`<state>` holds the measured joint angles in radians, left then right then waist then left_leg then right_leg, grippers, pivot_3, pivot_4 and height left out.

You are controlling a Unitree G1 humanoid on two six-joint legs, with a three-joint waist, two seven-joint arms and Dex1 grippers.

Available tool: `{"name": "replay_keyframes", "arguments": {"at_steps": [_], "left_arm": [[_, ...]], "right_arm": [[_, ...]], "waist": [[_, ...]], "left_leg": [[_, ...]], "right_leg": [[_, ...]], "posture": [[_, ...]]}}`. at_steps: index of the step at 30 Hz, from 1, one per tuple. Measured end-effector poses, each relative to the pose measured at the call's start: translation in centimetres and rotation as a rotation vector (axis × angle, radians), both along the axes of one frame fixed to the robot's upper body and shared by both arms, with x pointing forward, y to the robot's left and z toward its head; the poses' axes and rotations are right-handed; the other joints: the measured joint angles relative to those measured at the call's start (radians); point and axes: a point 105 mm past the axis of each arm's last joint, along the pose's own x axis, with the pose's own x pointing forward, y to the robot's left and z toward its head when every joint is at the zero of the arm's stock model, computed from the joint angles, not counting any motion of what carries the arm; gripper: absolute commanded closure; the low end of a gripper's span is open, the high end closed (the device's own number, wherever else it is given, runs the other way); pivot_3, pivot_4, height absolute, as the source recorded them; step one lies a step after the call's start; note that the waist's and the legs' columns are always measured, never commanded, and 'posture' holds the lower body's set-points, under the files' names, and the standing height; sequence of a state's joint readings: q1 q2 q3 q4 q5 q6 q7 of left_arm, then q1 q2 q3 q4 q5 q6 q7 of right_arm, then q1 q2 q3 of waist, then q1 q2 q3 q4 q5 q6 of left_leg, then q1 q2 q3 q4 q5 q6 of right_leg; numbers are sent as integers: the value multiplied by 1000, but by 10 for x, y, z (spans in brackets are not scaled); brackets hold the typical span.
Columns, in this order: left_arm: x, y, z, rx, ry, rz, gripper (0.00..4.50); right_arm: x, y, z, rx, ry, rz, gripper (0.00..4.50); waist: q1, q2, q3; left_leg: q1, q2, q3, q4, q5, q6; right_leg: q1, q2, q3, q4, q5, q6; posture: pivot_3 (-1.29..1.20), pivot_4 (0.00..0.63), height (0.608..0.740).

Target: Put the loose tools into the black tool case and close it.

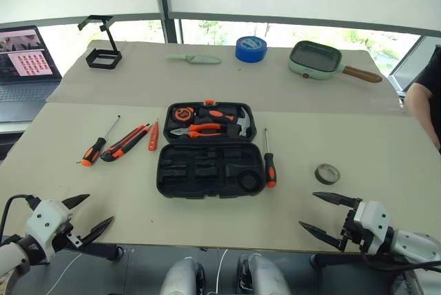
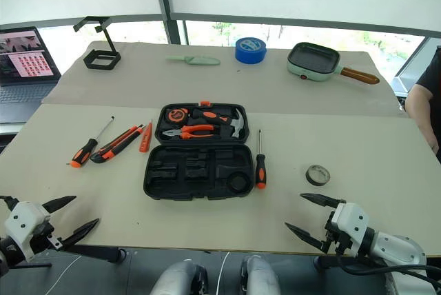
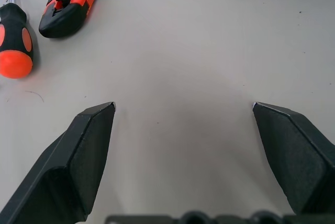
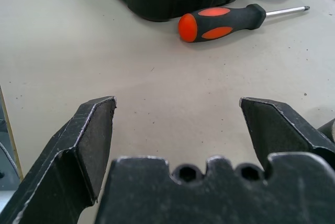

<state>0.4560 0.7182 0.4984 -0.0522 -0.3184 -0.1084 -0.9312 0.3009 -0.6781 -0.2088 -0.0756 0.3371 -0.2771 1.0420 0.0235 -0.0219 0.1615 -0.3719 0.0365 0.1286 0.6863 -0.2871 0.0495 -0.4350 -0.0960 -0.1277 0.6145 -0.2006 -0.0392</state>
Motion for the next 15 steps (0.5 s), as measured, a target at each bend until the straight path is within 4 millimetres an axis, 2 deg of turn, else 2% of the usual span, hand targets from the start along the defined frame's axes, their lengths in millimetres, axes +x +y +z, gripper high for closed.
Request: {"name": "replay_keyframes", "arguments": {"at_steps": [3,5,7,11,15], "left_arm": [[1,7,1,-49,25,77,0],[4,30,6,-144,36,296,0],[3,41,15,-210,6,402,0],[-17,58,14,-406,40,588,0],[-32,70,9,-525,120,723,0]], "right_arm": [[6,6,6,60,-19,7,96],[17,29,24,177,-60,65,96],[22,48,42,230,-100,138,96],[31,76,75,344,-221,205,96],[32,90,89,389,-269,230,96]], "waist": [[-4,-1,0],[-16,-2,0],[-17,-1,0],[-14,-2,0],[-3,-2,0]], "left_leg": [[0,1,2,0,0,0],[1,4,4,0,0,0],[2,5,6,0,0,0],[1,6,8,0,-1,-2],[1,5,9,0,-1,-2]], "right_leg": [[-1,1,2,1,0,0],[-2,3,4,2,0,1],[-2,4,5,3,0,0],[-4,5,5,3,0,0],[-4,3,5,3,0,0]], "posture": [[0,150,740],[0,150,740],[0,150,740],[0,150,740],[0,150,740]]}}
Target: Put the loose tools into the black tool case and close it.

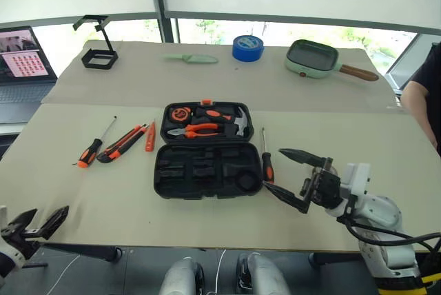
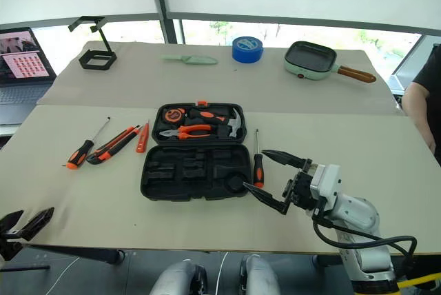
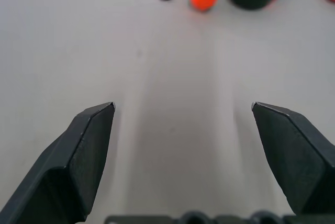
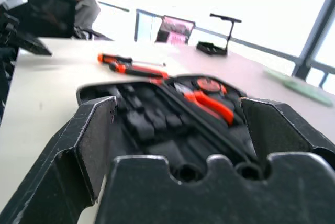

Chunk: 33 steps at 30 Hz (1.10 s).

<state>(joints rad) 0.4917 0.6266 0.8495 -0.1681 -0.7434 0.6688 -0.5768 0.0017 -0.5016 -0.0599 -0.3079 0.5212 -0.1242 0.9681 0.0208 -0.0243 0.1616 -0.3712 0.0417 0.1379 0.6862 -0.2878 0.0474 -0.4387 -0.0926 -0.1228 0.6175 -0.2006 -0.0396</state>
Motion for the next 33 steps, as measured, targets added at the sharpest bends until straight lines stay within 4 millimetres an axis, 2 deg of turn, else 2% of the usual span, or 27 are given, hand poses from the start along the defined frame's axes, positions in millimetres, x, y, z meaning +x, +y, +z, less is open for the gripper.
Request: {"name": "replay_keyframes", "arguments": {"at_steps": [3,6,8,11,13,17,23,26,33], "left_arm": [[1,5,3,-85,72,51,0],[21,8,14,-87,84,57,0],[50,5,30,-80,87,19,0],[83,-4,52,-55,68,-29,0],[104,-4,61,-34,80,-35,0],[140,-4,55,-33,142,-25,0],[167,-2,42,-9,207,-34,0],[176,0,35,-6,212,-28,653],[185,-7,32,-75,141,-66,3069]], "right_arm": [[1,4,2,8,-2,6,96],[2,5,4,8,-8,2,96],[2,6,4,7,-9,-1,96],[1,8,2,2,-6,6,96],[2,10,-1,-8,-1,8,96],[4,9,-5,-18,1,-5,96],[3,6,-8,-28,4,-31,96],[2,3,-12,-25,22,-53,0],[-4,0,-11,-37,13,-76,0]], "waist": [[5,-1,-1],[6,-2,-1],[12,-4,-2],[8,-5,-2],[3,-5,-2],[-12,-5,-2],[-16,-6,-2],[-15,-6,-2],[-12,-6,-2]], "left_leg": [[1,0,0,0,-2,-5],[1,-1,1,0,-2,-7],[2,-2,1,0,0,-9],[3,-2,1,0,4,-16],[3,-3,2,0,5,-16],[3,-5,4,0,7,-14],[2,-6,5,0,7,-14],[3,-7,5,0,7,-14],[3,-7,5,0,8,-14]], "right_leg": [[0,0,0,1,0,0],[-1,0,0,4,0,-1],[-1,0,0,8,-2,-3],[-2,0,2,10,-2,-4],[-2,1,2,11,-2,-4],[-2,1,2,12,-2,-4],[-4,2,2,13,-1,-4],[-4,1,2,13,-1,-4],[-3,0,3,14,-2,-4]], "posture": [[0,150,740],[0,150,740],[0,150,740],[0,150,740],[0,150,740],[0,150,740],[0,150,740],[0,150,740],[0,150,740]]}}
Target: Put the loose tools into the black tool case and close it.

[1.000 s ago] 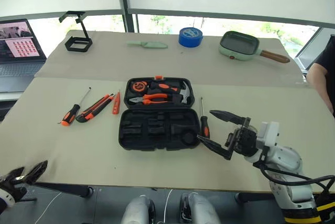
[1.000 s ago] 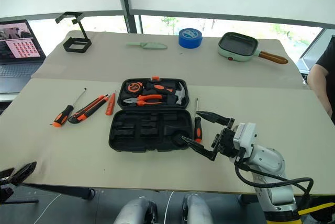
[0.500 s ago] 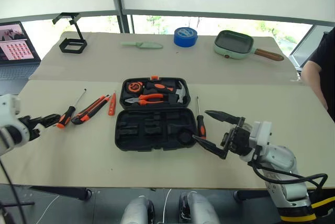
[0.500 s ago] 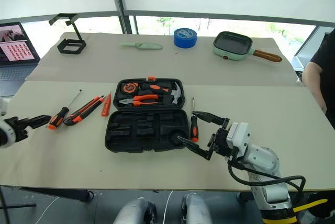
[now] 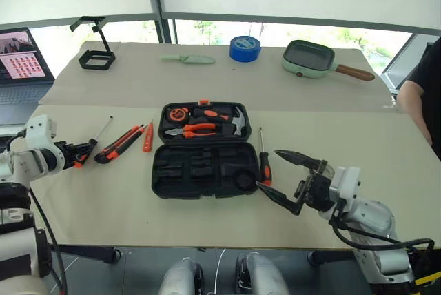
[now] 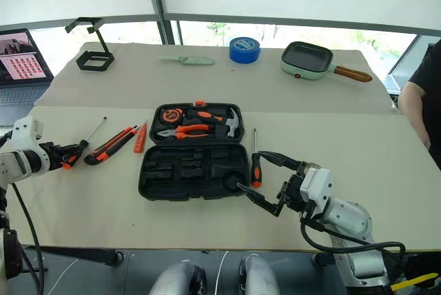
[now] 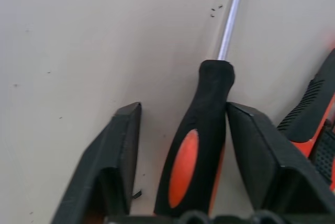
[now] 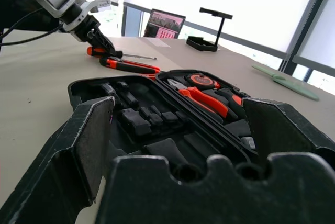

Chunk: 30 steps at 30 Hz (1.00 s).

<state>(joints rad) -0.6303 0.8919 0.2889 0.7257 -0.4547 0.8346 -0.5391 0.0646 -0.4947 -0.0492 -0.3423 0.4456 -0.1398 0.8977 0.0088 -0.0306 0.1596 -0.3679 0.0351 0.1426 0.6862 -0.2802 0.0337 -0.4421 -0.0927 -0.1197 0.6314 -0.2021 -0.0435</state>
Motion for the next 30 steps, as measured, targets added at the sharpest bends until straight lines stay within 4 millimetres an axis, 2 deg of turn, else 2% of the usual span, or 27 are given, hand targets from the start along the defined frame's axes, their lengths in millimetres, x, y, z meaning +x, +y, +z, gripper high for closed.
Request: {"name": "replay_keyframes", "arguments": {"at_steps": [2,3,5,7,10,13,14,15,17,19,21,24,30], "left_arm": [[0,5,2,-37,-66,18,3720],[0,8,3,-42,-82,30,3870],[1,10,14,-81,-176,21,3870],[5,3,44,-87,-357,-71,3870],[6,-32,81,-69,-492,-306,3870],[1,-85,94,28,-497,-614,3870],[-2,-105,92,74,-486,-728,3870],[-7,-135,88,123,-469,-893,3870],[-14,-171,80,187,-449,-1086,3870],[-18,-198,68,301,-417,-1247,3870],[-17,-213,47,473,-331,-1366,3870],[-16,-222,26,578,-251,-1436,3870],[-9,-228,20,727,-271,-1518,3870]], "right_arm": [[0,-2,1,-3,-4,-10,0],[-1,-2,1,-2,-5,-10,0],[-1,-1,5,11,-9,-9,0],[-2,0,14,43,-27,-5,0],[1,-6,28,90,-49,-29,0],[2,-15,32,91,-45,-53,0],[3,-18,32,86,-43,-61,0],[3,-23,33,74,-39,-73,0],[2,-27,31,44,-30,-74,0],[0,-31,26,12,-9,-70,0],[1,-37,26,4,-8,-92,0],[-1,-38,23,19,3,-111,0],[-10,-30,16,33,31,-101,0]], "waist": [[-4,-1,0],[-5,-2,0],[-5,-3,1],[-3,-5,1],[7,-6,1],[12,-5,1],[11,-5,1],[12,-5,1],[13,-5,1],[12,-5,1],[5,-4,1],[0,-4,1],[4,-3,1]], "left_leg": [[0,1,0,0,0,0],[0,1,0,0,0,-1],[-1,1,-1,0,0,-1],[-1,1,-1,0,0,-1],[-1,0,-2,3,-1,1],[-2,-1,-2,7,-3,5],[-2,-1,-1,7,-4,6],[-3,-1,-1,8,-4,6],[-3,-2,-1,8,-5,8],[-3,-1,-1,8,-5,8],[-3,-1,0,8,-5,8],[-2,0,0,8,-4,7],[-3,-1,0,9,-6,11]], "right_leg": [[0,0,0,0,0,0],[0,0,0,0,0,0],[-1,0,0,0,0,0],[-1,0,-1,-1,0,0],[1,-1,-3,-1,0,0],[2,-1,-2,0,0,1],[2,-1,-1,0,0,1],[3,-1,-1,-1,0,2],[3,0,-1,-1,0,3],[3,1,0,-1,0,3],[2,3,2,-1,0,3],[1,3,4,-1,0,3],[2,3,3,-1,0,4]], "posture": [[0,150,740],[0,150,740],[0,150,740],[0,150,740],[0,150,740],[0,150,740],[0,150,740],[0,150,740],[0,150,740],[0,150,740],[0,150,740],[0,150,740],[0,150,740]]}}
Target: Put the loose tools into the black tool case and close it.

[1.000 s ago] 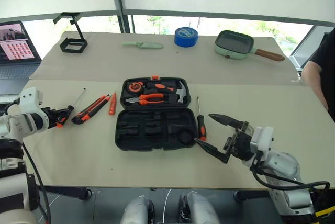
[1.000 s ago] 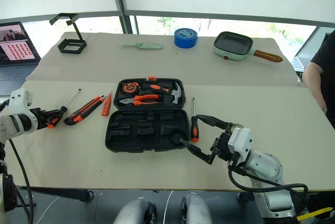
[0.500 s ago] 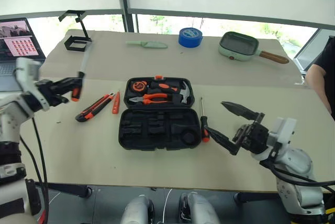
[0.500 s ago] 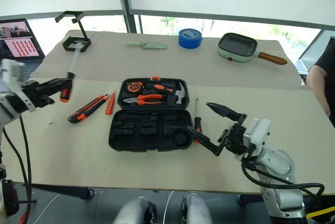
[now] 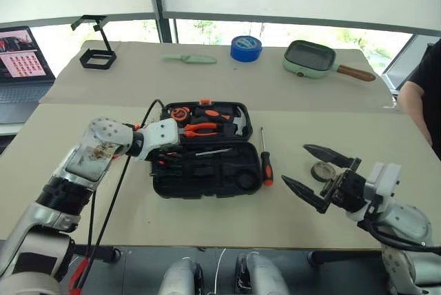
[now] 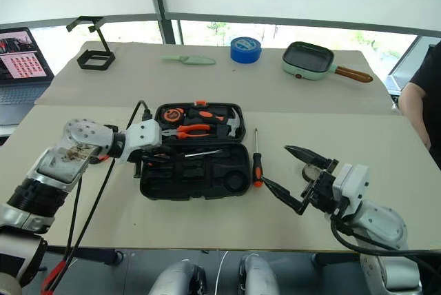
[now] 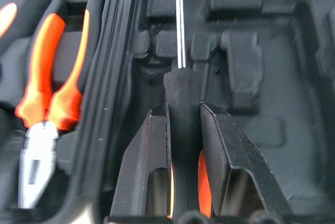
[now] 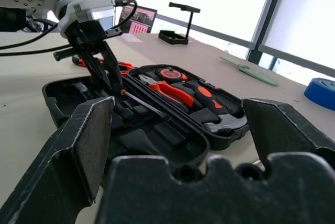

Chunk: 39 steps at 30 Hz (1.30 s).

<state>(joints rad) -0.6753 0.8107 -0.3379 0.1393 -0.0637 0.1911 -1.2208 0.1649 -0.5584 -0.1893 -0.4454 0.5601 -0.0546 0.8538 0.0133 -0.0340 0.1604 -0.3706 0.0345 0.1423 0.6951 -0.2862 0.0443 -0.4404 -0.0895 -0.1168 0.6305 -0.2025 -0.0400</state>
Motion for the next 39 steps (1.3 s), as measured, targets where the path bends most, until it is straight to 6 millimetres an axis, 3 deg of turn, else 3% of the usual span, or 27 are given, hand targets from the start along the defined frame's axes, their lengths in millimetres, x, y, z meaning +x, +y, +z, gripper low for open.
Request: {"name": "replay_keyframes", "arguments": {"at_steps": [5,14,17,21,25,29,33,34,39], "left_arm": [[16,-13,-4,6,-52,1,3870],[23,-22,-8,20,-78,-27,3870],[25,-24,-9,15,-79,-22,2961],[28,-43,5,-118,-148,-44,1532],[30,-39,32,-274,-210,-32,1532],[32,-28,42,-398,-179,37,2630],[32,-28,18,-445,-79,96,4246],[29,-29,8,-437,-48,93,4432],[20,-33,-20,-338,-20,57,4432]], "right_arm": [[-2,7,0,9,5,5,0],[-10,17,-10,18,63,34,0],[-10,18,-9,17,60,30,0],[-10,18,-10,19,66,28,0],[-12,18,-13,15,90,27,0],[-13,17,-15,19,106,27,0],[-14,17,-16,19,108,27,0],[-14,17,-15,19,108,27,0],[-15,14,-17,11,116,16,0]], "waist": [[8,0,0],[9,0,0],[9,0,0],[11,0,0],[4,0,0],[0,0,0],[1,0,0],[1,0,0],[2,0,0]], "left_leg": [[-1,0,0,2,-3,7],[-3,-1,0,5,-2,5],[-3,-1,0,6,-3,7],[-5,-1,-1,7,-5,11],[-5,-1,-1,7,-2,6],[-4,-1,-1,7,-2,6],[-4,-1,-1,7,-2,6],[-4,-1,-1,7,-2,6],[-4,-1,-1,7,-2,6]], "right_leg": [[1,-1,0,0,1,2],[0,-1,-1,-1,0,4],[0,-2,-1,-1,0,5],[0,-2,-2,-1,0,5],[0,-3,-1,-1,0,5],[1,-2,-1,-1,0,5],[2,-2,-2,-1,0,6],[1,-2,-2,-1,0,6],[1,-3,-2,-1,0,6]], "posture": [[0,150,740],[0,150,740],[0,150,740],[0,150,740],[0,150,740],[0,150,740],[0,150,740],[0,150,740],[0,150,740]]}}
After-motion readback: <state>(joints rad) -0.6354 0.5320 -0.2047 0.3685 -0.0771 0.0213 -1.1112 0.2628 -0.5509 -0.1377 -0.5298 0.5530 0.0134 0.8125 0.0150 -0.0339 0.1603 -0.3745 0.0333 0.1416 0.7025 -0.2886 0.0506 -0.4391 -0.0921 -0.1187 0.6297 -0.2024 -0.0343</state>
